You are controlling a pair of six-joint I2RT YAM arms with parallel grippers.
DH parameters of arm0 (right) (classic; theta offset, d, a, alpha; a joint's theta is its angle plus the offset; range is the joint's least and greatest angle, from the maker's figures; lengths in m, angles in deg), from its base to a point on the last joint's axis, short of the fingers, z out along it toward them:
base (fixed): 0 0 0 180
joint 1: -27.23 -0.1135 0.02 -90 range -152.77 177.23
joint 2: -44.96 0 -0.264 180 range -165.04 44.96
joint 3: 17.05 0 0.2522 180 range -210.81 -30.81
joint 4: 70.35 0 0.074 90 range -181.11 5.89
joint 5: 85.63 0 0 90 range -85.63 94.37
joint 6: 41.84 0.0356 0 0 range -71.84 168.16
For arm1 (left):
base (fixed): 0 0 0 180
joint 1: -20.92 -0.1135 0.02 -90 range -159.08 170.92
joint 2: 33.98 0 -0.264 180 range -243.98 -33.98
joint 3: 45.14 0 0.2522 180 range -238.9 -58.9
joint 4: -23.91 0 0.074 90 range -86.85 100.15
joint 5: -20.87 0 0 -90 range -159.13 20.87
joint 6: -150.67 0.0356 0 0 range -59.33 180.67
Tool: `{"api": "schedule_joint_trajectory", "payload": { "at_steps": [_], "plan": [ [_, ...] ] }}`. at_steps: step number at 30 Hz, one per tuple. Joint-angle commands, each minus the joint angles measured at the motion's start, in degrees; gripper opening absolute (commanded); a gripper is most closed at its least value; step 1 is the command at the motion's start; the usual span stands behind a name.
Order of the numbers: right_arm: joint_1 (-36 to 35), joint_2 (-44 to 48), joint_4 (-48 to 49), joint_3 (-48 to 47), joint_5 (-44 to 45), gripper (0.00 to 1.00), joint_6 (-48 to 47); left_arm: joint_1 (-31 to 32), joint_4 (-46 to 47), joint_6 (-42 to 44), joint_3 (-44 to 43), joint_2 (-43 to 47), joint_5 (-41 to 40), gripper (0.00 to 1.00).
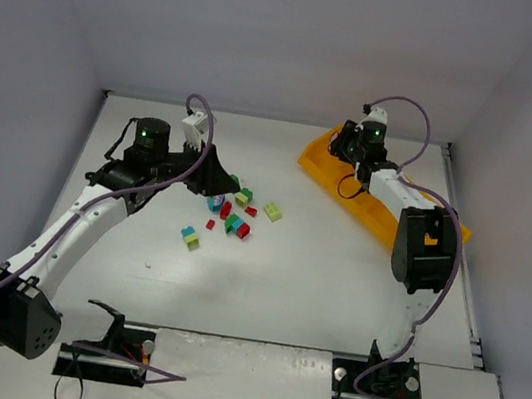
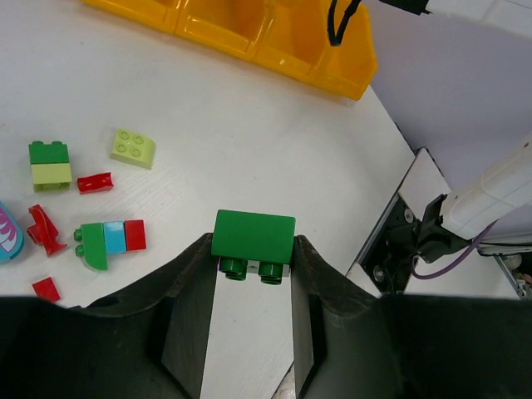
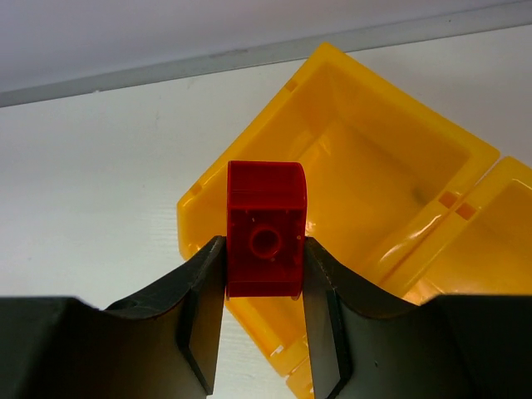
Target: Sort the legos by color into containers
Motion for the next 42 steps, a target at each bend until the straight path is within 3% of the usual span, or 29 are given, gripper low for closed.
{"api": "schedule_joint_trajectory", "payload": {
  "at_steps": [1, 13, 25, 29, 34, 42],
  "plan": [
    [-0.1, -0.8, 3.8, -4.5, 1.7, 0.09, -0.4, 0.2, 2.1, 0.5, -1.3, -0.3, -0.7, 0.0],
    [-0.4, -6.8, 3.7, -8.5, 1.8, 0.35, -0.4, 0.2, 0.8, 2.0, -3.7, -2.1, -1.7, 0.0],
    [-0.4, -3.2, 3.7, -7.4, -0.8, 0.47, -1.1, 0.2, 3.4, 0.6, -3.8, -2.3, 0.6, 0.0],
    [-0.5, 1.3, 3.8, -5.4, -3.8, 0.47, -1.6, 0.1, 5.1, -1.0, -3.8, -2.3, 2.5, 0.0],
    [-0.6, 9.5, 3.8, -0.3, -13.9, 0.46, -3.2, 0.2, 6.6, -2.1, -4.8, -2.3, 3.6, 0.0],
    [-2.4, 26.8, 3.7, 12.3, -25.7, 0.52, -5.6, 0.3, 15.2, -13.7, -6.4, -4.5, 3.6, 0.0]
  ]
}}
